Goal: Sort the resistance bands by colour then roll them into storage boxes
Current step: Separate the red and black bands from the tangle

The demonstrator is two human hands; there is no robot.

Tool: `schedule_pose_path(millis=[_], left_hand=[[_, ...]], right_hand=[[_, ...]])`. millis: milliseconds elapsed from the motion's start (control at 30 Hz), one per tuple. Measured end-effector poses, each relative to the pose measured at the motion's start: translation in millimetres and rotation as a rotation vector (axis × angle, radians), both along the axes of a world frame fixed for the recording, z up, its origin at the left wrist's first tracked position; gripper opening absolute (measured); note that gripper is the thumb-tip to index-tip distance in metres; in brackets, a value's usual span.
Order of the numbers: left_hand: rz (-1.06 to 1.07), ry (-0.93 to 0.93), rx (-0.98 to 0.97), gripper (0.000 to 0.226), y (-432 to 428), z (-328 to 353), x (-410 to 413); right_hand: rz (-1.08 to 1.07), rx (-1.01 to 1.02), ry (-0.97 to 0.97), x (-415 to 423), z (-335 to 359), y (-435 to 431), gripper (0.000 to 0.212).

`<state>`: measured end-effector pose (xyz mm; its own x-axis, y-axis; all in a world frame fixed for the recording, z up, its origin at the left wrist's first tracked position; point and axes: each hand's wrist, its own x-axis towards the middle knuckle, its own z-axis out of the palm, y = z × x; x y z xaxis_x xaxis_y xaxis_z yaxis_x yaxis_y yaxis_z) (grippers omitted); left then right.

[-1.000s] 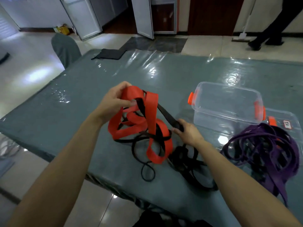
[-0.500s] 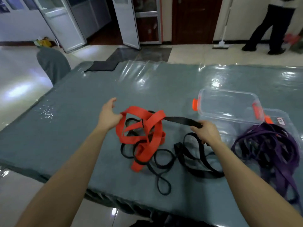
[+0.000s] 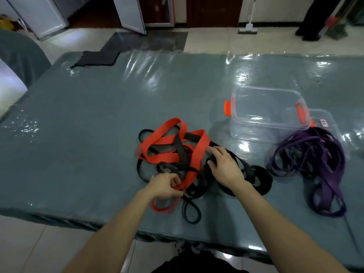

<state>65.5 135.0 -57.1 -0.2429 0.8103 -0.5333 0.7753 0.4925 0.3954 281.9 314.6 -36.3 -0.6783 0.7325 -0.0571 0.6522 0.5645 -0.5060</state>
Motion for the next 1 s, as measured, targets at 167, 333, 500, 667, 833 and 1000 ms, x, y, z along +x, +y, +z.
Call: schedule_pose_path(millis=[167, 333, 500, 667, 833, 1000], left_hand=[[0.085, -0.072, 0.242, 0.010, -24.6, 3.9, -14.9], [0.268, -0.282, 0.133, 0.022, -38.2, 15.7, -16.0], [0.612, -0.485, 0.094, 0.065, -20.9, 16.7, 16.0], [0.442, -0.084, 0.141, 0.038, -14.2, 9.7, 32.9], [0.699, 0.121, 0.356, 0.011, -54.3, 19.6, -23.7], [0.872, -0.071, 0.459, 0.015, -86.0, 37.6, -68.0]], right_hand=[[0.212, 0.029, -0.133, -19.0, -9.4, 16.6, 0.117], [0.447, 0.175, -0.284, -47.3, -12.4, 28.6, 0.114], [0.553, 0.292, -0.396, -52.2, -16.6, 8.3, 0.093], [0.576, 0.460, -0.238, -40.2, -17.7, 11.0, 0.056], [0.499, 0.335, 0.058, -36.2, -6.3, 36.1, 0.054], [-0.003, -0.254, 0.369, -42.3, 51.7, 53.7, 0.054]])
